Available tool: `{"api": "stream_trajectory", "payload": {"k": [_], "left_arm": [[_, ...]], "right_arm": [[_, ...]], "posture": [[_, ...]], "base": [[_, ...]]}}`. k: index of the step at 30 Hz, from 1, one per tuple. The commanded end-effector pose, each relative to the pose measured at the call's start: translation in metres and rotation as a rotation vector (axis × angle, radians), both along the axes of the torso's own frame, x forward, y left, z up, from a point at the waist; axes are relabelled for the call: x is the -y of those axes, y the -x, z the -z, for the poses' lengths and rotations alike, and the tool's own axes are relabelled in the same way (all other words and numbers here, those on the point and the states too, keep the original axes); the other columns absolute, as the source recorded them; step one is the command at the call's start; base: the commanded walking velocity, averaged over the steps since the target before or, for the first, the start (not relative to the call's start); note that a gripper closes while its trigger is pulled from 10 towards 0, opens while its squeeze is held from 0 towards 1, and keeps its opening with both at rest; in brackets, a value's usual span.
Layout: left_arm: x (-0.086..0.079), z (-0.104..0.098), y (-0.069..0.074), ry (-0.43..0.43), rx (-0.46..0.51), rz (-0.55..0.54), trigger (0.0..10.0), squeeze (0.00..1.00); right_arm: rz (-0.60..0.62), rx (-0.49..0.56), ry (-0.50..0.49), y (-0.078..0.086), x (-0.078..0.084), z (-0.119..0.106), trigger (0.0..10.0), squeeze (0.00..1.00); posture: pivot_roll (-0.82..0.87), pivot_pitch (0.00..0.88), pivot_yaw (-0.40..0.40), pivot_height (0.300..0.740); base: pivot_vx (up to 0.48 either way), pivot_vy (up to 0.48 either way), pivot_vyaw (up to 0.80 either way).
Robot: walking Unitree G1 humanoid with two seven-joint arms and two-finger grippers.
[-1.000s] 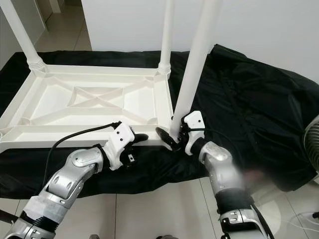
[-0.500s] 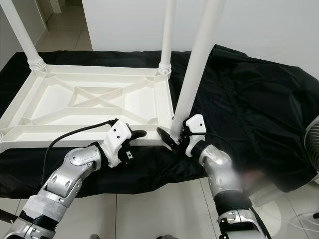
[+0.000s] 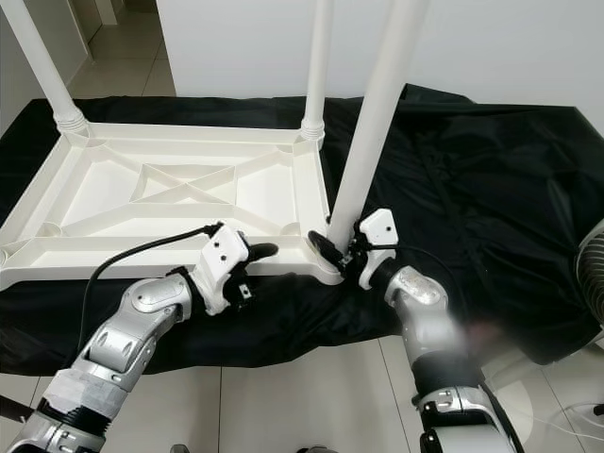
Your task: Building children table
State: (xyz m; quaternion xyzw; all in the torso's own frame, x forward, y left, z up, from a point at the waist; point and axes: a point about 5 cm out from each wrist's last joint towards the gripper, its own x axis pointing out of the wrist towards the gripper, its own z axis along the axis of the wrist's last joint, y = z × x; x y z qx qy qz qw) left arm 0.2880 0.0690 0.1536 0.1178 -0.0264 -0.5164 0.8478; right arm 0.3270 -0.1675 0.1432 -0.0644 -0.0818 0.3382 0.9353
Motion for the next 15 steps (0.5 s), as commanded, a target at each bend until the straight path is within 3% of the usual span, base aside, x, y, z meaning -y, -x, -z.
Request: {"api": "stream_trajectory", "payload": {"k": [1,2,10,13,15], "left_arm": [[0.0,0.0,-0.001,-0.007,0.005,-0.004,10.0,0.0],[0.001,0.0,-0.001,-0.009,0.004,-0.003,10.0,0.0],[0.0,0.002,0.0,-0.015,-0.004,-0.002,10.0,0.0],[0.002,0.002,0.002,-0.012,0.003,0.002,10.0,0.0],[0.002,0.002,0.002,-0.011,0.004,0.003,10.0,0.0]], "right_arm": [[0.006,-0.028,0.0,0.004,0.004,0.005,2.7,0.0],[0.015,-0.038,-0.015,0.005,0.004,0.006,10.0,0.0],[0.065,-0.064,-0.092,0.011,-0.006,0.001,10.0,0.0],[0.26,-0.088,-0.087,0.009,-0.013,0.002,10.0,0.0],[0.318,-0.113,-0.112,0.01,-0.016,0.004,10.0,0.0]], "posture": [[-0.06,0.062,-0.018,0.74],[-0.06,0.062,-0.018,0.74],[-0.06,0.065,-0.025,0.74],[-0.06,0.062,-0.035,0.74],[-0.06,0.061,-0.034,0.74]], "base": [[0.0,0.0,0.0],[0.0,0.0,0.0],[0.0,0.0,0.0],[0.0,0.0,0.0],[0.0,0.0,0.0]]}}
